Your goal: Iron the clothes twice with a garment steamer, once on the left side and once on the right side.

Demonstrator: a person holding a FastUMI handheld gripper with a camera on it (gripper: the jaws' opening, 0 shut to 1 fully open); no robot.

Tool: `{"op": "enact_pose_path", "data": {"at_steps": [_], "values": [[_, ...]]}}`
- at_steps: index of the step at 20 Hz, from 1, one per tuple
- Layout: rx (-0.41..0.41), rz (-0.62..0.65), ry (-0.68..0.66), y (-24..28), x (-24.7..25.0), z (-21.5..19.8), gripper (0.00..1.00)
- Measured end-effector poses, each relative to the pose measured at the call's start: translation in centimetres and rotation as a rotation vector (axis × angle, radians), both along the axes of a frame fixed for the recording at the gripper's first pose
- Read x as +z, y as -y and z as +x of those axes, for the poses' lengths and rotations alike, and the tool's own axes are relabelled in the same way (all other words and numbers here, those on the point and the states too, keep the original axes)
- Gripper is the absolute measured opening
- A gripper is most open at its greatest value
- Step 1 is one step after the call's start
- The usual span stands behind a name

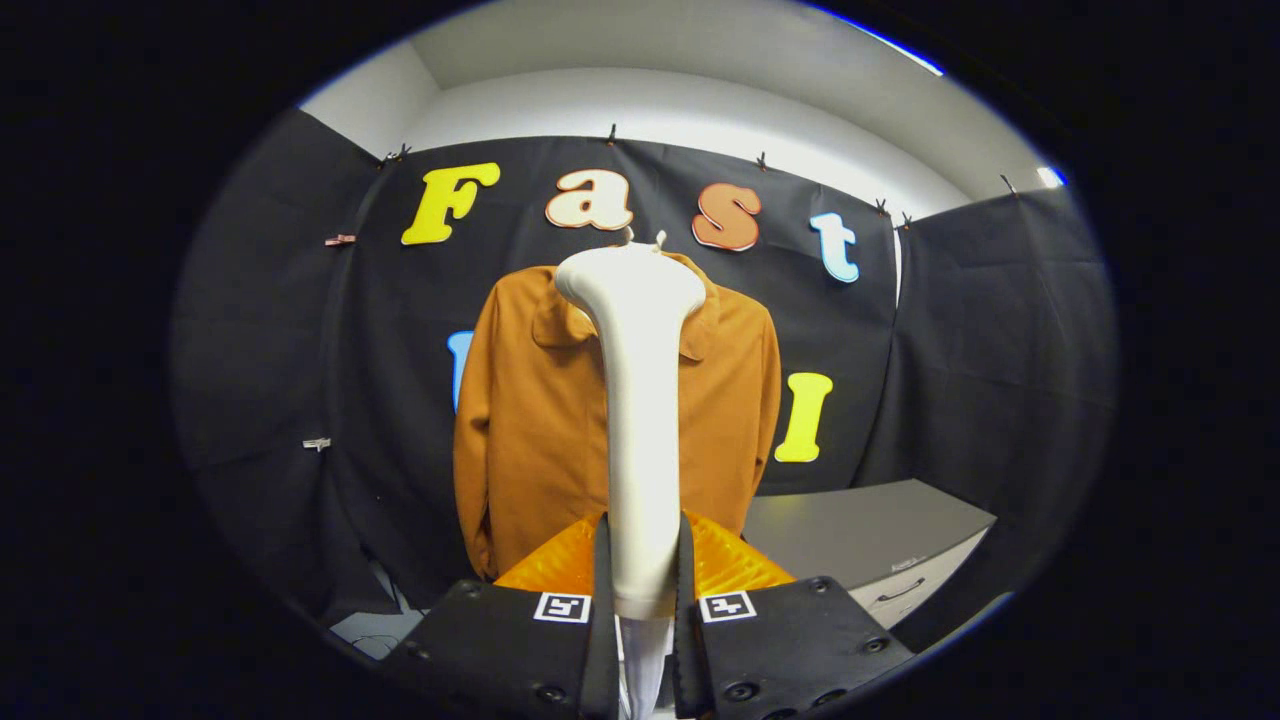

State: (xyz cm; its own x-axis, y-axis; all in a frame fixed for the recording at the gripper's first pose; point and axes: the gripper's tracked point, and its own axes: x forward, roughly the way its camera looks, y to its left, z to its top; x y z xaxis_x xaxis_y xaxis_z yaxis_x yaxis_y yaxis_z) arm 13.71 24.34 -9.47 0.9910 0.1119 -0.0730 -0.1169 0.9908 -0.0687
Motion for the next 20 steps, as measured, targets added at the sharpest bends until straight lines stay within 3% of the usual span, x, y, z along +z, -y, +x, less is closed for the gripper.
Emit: {"op": "enact_pose_path", "data": {"at_steps": [9, 20], "values": [[-0.002, -0.127, 0.041, -7.4, -2.4, 5.1, 0.25], [-0.045, -0.25, -0.018, -7.9, -8.8, 9.7, 0.25]]}}
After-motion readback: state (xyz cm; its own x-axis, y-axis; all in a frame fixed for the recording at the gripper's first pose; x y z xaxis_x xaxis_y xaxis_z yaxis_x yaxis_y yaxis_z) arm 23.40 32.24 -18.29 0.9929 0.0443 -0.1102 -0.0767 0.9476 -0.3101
